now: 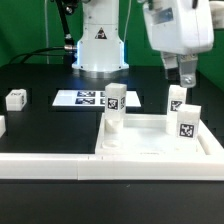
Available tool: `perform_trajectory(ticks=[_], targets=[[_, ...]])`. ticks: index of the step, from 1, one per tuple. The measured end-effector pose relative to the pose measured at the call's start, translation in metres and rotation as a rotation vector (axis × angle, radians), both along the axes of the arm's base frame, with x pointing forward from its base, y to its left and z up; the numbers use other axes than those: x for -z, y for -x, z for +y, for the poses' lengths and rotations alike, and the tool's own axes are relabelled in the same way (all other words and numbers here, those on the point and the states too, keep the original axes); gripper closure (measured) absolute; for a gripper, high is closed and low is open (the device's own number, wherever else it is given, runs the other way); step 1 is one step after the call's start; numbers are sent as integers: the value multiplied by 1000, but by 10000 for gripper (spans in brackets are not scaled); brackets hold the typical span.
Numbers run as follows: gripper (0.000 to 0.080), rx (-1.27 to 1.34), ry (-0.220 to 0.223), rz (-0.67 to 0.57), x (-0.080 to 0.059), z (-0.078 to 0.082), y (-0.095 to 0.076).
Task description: Assemble square table
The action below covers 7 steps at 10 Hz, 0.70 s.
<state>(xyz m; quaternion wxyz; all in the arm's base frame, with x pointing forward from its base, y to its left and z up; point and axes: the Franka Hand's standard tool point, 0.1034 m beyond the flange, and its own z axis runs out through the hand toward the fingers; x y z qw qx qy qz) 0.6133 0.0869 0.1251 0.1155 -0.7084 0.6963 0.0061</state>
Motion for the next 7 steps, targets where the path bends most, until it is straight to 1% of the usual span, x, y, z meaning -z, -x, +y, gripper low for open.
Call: perform_trajectory(ticks=[4,5,6,7], targets=[[151,-31,7,-4,2,-1,-1],[151,-133,21,-36,0,-16,9],[151,-304,52,-67,-7,-44,24],[151,-397,76,-97,-18,-73,31]])
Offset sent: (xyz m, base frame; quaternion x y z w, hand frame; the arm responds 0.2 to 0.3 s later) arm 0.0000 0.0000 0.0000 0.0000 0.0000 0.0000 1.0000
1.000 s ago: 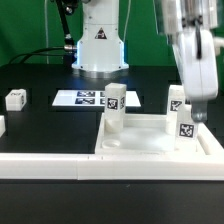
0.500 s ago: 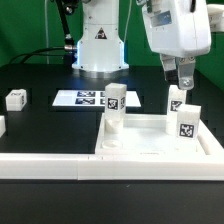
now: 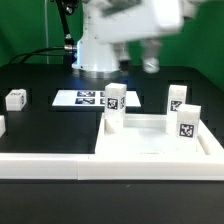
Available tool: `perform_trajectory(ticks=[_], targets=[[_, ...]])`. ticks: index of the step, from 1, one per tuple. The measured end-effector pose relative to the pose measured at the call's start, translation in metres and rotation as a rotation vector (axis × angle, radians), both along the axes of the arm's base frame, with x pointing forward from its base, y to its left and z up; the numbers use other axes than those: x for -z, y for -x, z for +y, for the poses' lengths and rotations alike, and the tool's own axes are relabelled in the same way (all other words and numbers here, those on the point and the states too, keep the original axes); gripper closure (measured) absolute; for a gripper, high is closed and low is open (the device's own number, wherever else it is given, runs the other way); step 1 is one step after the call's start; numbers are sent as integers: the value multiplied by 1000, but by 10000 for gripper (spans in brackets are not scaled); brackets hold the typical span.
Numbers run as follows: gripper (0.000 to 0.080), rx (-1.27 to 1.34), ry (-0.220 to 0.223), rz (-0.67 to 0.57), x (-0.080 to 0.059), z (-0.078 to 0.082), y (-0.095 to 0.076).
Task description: Assemble square table
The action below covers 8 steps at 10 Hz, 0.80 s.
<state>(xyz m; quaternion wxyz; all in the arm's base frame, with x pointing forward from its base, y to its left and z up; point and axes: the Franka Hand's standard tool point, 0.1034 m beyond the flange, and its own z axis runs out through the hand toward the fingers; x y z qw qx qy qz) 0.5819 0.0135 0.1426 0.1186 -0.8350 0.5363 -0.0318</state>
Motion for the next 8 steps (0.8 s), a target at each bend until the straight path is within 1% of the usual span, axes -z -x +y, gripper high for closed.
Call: perform_trajectory(ticks=[1,5,6,7,8], targets=[[151,-38,25,-43,-7,-13,-6],[151,-323,89,-86,-3,-15,-5],[151,-488,124,-94,9,-26,7],[151,-615,131,-81,21,-52,35],[151,-685,132,-68,23,-77,57]])
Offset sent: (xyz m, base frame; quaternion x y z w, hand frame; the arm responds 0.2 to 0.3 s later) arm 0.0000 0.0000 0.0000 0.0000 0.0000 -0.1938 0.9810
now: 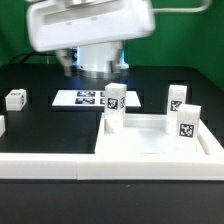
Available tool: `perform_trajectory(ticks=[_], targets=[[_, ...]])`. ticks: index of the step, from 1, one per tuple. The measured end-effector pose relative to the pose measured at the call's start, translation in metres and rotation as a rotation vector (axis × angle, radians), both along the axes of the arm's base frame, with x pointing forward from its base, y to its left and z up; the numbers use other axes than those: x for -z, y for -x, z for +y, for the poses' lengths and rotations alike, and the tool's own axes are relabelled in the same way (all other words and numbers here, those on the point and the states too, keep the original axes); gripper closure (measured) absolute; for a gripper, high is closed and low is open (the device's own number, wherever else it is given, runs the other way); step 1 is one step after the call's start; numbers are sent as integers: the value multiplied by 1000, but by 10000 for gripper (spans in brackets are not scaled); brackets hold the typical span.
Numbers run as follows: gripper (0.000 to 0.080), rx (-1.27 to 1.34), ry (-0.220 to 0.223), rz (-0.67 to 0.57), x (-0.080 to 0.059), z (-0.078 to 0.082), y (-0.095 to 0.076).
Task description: Assemble square table
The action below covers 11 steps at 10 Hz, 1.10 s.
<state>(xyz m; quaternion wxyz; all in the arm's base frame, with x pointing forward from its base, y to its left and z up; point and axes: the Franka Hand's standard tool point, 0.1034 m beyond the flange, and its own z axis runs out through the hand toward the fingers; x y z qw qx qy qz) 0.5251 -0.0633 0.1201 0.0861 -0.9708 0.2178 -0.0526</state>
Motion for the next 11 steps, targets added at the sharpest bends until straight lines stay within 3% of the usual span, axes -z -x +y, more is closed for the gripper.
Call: perform_trajectory(ticks=[2,3,5,8,9,11], targets=[[151,-227,67,-40,4,-60,40],[151,-270,81,-50,9,-80,45],[151,-408,106,-57,10,-80,44],[151,-417,107,-49,14,-83,48],[151,-412,106,-14,28,-90,58],[151,-451,139,79,49,-122,93]])
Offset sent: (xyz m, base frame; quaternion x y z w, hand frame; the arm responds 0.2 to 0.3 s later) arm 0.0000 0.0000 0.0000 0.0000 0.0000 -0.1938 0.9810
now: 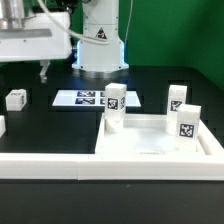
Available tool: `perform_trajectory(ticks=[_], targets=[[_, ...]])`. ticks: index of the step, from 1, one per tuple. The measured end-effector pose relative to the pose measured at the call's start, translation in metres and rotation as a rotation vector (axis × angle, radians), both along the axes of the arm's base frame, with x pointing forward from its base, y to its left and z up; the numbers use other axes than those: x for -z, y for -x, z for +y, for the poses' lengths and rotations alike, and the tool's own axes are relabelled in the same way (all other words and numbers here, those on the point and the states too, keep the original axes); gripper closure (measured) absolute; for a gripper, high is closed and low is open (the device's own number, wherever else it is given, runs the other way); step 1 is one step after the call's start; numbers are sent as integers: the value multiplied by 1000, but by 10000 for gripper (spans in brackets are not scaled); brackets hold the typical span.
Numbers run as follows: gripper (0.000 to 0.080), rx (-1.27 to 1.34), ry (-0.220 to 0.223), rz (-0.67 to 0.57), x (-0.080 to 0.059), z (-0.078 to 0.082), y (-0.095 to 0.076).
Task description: Assemble square table
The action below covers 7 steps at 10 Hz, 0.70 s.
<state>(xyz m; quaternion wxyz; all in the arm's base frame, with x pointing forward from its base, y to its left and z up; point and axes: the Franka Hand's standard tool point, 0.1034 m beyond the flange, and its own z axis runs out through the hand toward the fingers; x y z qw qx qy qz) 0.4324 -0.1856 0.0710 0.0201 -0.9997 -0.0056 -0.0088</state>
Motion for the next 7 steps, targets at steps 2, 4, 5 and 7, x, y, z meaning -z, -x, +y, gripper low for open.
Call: perform_trajectory(ticks=[2,4,5,7], targets=[[151,22,37,60,14,-29,29],[151,16,32,64,14,-25,26],[151,16,26,73,15,-24,26],[151,63,-65,197,14,-25,31]])
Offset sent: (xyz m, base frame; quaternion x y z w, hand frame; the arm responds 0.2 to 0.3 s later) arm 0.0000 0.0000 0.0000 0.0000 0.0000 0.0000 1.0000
